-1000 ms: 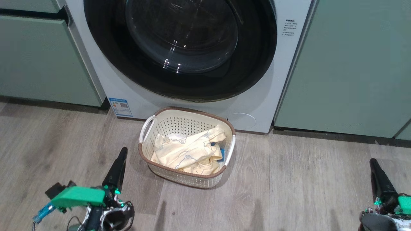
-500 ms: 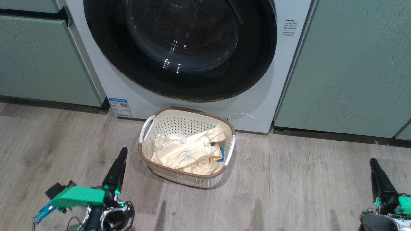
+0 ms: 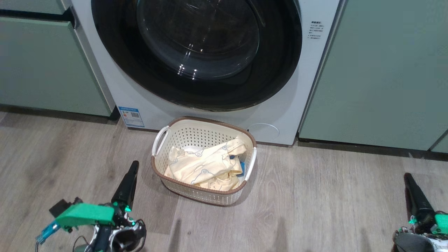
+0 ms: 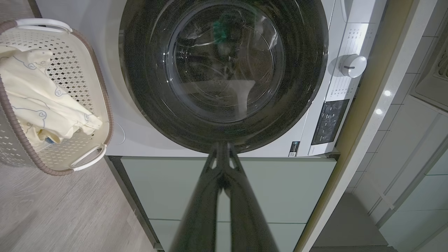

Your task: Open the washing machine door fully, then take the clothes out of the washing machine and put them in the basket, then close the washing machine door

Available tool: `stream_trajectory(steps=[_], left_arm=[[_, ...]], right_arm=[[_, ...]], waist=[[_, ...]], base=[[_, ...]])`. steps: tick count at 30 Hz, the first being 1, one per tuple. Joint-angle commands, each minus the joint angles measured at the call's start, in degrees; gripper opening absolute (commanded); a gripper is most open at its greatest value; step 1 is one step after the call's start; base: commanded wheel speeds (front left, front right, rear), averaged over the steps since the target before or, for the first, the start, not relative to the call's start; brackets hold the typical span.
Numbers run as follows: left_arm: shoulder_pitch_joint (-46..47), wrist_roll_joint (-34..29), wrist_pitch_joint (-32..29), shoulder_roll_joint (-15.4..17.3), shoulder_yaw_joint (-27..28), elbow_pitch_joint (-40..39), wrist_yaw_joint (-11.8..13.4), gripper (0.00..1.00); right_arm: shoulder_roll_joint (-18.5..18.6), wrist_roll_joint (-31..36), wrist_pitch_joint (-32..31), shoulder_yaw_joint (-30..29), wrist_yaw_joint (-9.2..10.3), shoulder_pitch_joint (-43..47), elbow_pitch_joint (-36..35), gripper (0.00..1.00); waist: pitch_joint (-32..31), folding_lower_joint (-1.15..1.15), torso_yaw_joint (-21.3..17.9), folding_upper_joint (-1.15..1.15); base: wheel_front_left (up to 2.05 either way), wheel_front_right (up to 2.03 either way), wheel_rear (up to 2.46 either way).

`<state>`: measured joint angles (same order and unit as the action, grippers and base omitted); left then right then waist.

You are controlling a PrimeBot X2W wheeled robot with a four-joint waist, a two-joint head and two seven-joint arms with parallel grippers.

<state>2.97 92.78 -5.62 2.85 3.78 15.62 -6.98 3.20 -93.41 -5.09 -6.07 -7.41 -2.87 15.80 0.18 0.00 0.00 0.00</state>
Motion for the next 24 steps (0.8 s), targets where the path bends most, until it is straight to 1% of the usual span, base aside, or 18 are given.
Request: stream_trajectory(steps=[1, 24], left_arm=[[3.2, -0.2, -0.5, 0.4, 2.2, -1.6, -0.5, 0.0], [3.2, -0.3, -0.6, 0.3, 2.4, -1.6, -0.5, 0.0]], right_arm=[[0.5, 0.3, -0.4, 0.7, -0.08, -3.2, -1.8, 0.0], [0.3, 0.5, -0.7, 0.4, -0.08, -3.2, -1.8, 0.0]], waist=[[0.0, 0.0, 0.0, 0.0], [0.0, 0.0, 0.0, 0.0]], base=[[0.0, 0.0, 0.0], [0.0, 0.0, 0.0]])
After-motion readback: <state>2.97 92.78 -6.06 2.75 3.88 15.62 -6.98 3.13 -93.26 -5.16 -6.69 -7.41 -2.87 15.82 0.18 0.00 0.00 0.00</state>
